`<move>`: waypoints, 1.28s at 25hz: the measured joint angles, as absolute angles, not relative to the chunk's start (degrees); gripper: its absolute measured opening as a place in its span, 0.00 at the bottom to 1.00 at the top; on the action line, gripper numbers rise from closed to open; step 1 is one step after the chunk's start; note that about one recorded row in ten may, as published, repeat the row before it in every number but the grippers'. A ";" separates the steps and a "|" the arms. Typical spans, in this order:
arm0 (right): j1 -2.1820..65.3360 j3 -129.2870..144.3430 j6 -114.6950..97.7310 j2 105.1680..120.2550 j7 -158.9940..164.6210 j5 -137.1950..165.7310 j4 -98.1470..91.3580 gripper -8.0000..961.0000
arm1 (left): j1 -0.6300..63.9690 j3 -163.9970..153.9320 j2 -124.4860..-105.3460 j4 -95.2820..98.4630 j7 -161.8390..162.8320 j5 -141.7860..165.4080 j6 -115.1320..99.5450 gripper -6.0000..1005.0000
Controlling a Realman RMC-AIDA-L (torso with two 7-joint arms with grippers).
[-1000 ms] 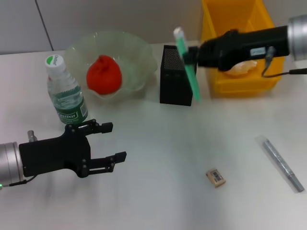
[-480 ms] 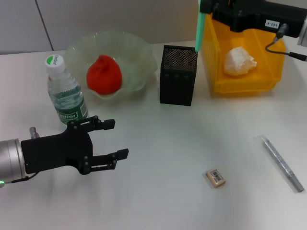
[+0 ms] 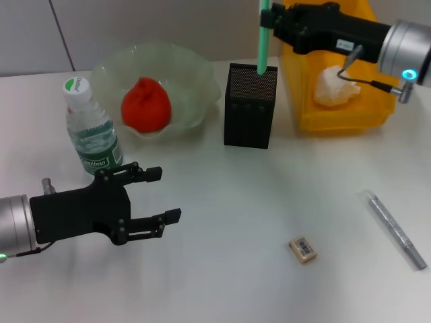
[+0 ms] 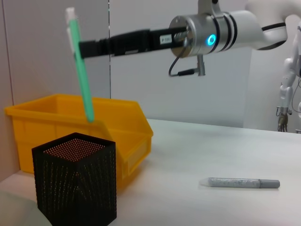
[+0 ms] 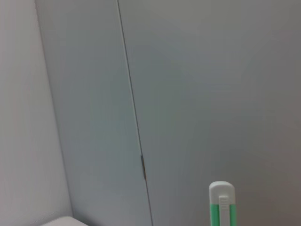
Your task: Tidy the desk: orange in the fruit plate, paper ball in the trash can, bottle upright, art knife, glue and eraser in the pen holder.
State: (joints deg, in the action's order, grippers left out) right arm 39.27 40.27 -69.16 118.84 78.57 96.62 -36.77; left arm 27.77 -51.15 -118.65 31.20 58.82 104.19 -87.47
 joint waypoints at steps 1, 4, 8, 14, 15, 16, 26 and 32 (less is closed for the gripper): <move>39.62 40.27 -68.37 118.85 77.57 96.59 -35.87 0.18 | 27.78 -51.15 -118.65 31.20 58.82 104.19 -87.46 0.80; 40.35 40.24 -66.65 118.95 75.14 96.57 -33.32 0.18 | 27.77 -51.07 -118.65 31.01 58.81 104.19 -87.45 0.80; 40.67 40.14 -65.49 119.07 72.95 95.95 -31.12 0.18 | 27.80 -50.98 -118.65 30.68 58.80 104.19 -87.45 0.80; 40.60 40.23 -65.00 119.09 72.70 95.74 -30.32 0.20 | 27.84 -50.82 -118.65 30.67 58.79 104.23 -87.45 0.80; 40.57 40.23 -64.93 119.09 72.69 95.71 -30.23 0.20 | 27.83 -50.81 -118.65 30.67 58.79 104.23 -87.45 0.80; 40.55 40.22 -64.90 119.09 72.69 95.68 -30.11 0.21 | 27.82 -50.81 -118.65 30.67 58.79 104.23 -87.45 0.80; 40.45 40.13 -64.73 119.10 72.65 95.62 -29.50 0.27 | 27.77 -50.80 -118.65 30.67 58.79 104.24 -87.45 0.80; 40.66 40.26 -64.11 119.09 72.34 95.62 -28.91 0.31 | 27.72 -50.80 -118.60 30.67 58.79 103.86 -87.45 0.80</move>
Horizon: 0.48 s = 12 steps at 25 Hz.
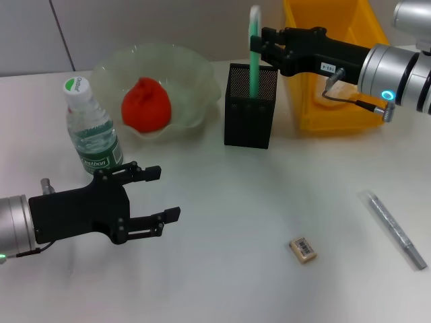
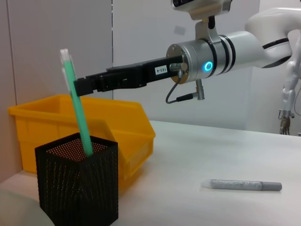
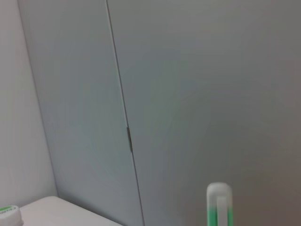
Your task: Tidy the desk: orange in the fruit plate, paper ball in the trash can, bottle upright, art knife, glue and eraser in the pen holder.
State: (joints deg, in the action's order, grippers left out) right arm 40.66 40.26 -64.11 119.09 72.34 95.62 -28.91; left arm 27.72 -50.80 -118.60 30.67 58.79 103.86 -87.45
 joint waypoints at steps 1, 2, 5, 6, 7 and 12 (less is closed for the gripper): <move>40.67 40.29 -64.01 119.09 71.75 95.62 -28.61 0.32 | 27.68 -50.80 -118.56 30.67 58.79 103.80 -87.45 0.80; 40.67 40.29 -64.01 119.09 71.75 95.62 -28.61 0.33 | 27.68 -50.80 -118.56 30.67 58.79 103.80 -87.45 0.80; 40.69 40.19 -63.96 119.09 71.21 95.61 -28.32 0.34 | 27.68 -50.80 -118.56 30.67 58.79 103.79 -87.45 0.80; 40.69 40.07 -63.96 119.09 71.19 95.61 -28.31 0.35 | 27.70 -50.80 -118.54 30.67 58.80 103.78 -87.45 0.80; 40.69 39.96 -63.96 119.09 71.19 95.59 -28.30 0.36 | 27.70 -50.80 -118.54 30.67 58.80 103.78 -87.45 0.80; 40.49 39.91 -64.06 119.09 71.19 93.66 -28.31 0.50 | 27.75 -50.80 -118.47 30.71 58.77 103.74 -87.45 0.80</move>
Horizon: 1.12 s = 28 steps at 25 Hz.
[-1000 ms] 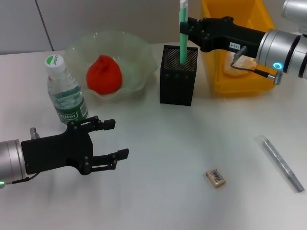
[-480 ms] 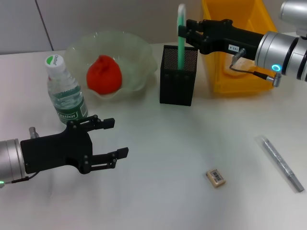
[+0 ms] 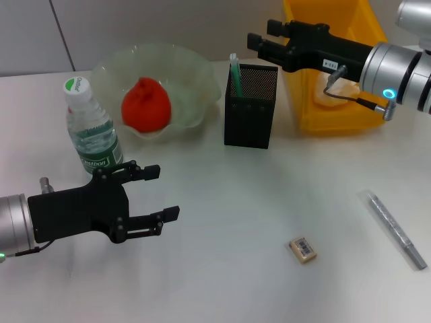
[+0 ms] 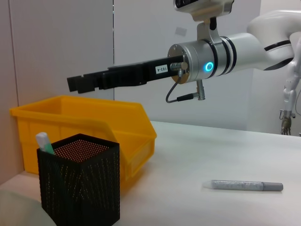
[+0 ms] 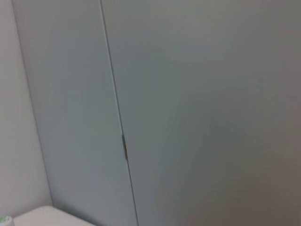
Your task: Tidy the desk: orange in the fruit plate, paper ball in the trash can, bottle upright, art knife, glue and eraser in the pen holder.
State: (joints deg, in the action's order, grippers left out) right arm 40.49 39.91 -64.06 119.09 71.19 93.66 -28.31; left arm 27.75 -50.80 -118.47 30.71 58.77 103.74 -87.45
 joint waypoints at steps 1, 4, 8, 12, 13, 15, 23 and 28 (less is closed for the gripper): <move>40.38 40.01 -64.22 119.09 71.19 93.14 -28.37 0.54 | 27.76 -50.80 -118.47 30.72 58.76 103.73 -87.45 0.80; 40.14 40.09 -64.88 119.09 71.29 92.33 -28.60 0.63 | 27.77 -50.80 -118.47 30.71 58.75 103.71 -87.45 0.80; 40.01 40.04 -65.58 119.09 71.63 91.98 -28.72 0.75 | 27.75 -50.80 -118.47 30.71 58.73 103.71 -87.45 0.80; 39.99 40.15 -65.63 119.09 71.63 91.95 -28.74 0.83 | 27.72 -50.80 -118.47 30.68 58.71 103.69 -87.45 0.80; 39.99 40.15 -65.64 119.09 71.63 91.94 -28.76 0.83 | 27.69 -50.78 -118.47 30.68 58.71 103.66 -87.45 0.80; 39.99 40.17 -65.65 119.09 71.63 91.93 -28.81 0.83 | 27.60 -50.74 -118.47 30.69 58.71 103.63 -87.45 0.80; 39.99 40.22 -65.66 119.09 71.63 91.93 -28.83 0.84 | 27.51 -50.71 -118.47 30.69 58.71 103.61 -87.45 0.80; 39.99 40.25 -65.73 119.09 71.67 91.93 -28.83 0.84 | 27.51 -50.71 -118.48 30.70 58.67 103.62 -87.44 0.80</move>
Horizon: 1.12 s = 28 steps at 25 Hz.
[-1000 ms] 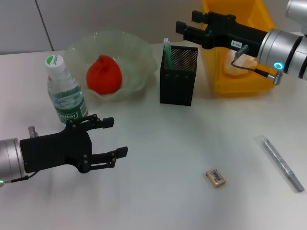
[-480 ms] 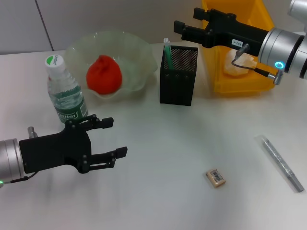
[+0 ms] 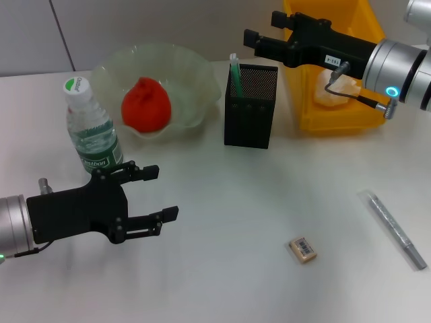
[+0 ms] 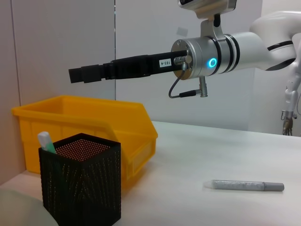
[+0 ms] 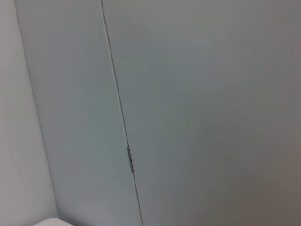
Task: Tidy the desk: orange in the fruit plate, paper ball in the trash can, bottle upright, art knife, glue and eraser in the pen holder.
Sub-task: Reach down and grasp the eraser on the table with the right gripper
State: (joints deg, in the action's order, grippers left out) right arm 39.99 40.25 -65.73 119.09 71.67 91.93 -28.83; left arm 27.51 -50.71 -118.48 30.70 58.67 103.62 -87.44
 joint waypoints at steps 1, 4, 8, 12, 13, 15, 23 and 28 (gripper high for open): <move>39.99 40.28 -65.74 119.09 71.69 91.93 -28.83 0.84 | 27.51 -50.71 -118.47 30.69 58.65 103.62 -87.42 0.80; 39.99 40.32 -65.74 119.09 71.71 91.93 -28.83 0.84 | 27.56 -50.71 -118.48 30.68 58.63 103.62 -87.33 0.80; 40.05 40.34 -65.75 119.09 71.74 91.93 -28.83 0.84 | 27.62 -50.71 -118.48 30.67 58.62 103.62 -87.29 0.80; 40.07 40.34 -65.75 119.09 71.76 91.93 -28.82 0.84 | 27.70 -50.71 -118.47 30.67 58.62 103.62 -87.28 0.80; 40.07 40.34 -65.75 119.09 71.77 91.93 -28.81 0.84 | 27.73 -50.71 -118.48 30.67 58.62 103.62 -87.26 0.80; 40.08 40.34 -65.74 119.09 71.78 91.96 -28.76 0.84 | 27.78 -50.71 -118.48 30.67 58.62 103.62 -87.19 0.80; 40.08 40.14 -66.24 119.10 71.86 91.83 -28.70 0.84 | 27.86 -50.71 -118.48 30.73 58.53 103.62 -87.09 0.80; 38.84 39.80 -74.35 118.61 71.98 88.57 -29.40 0.84 | 27.87 -50.71 -118.48 30.71 58.42 103.62 -87.09 0.80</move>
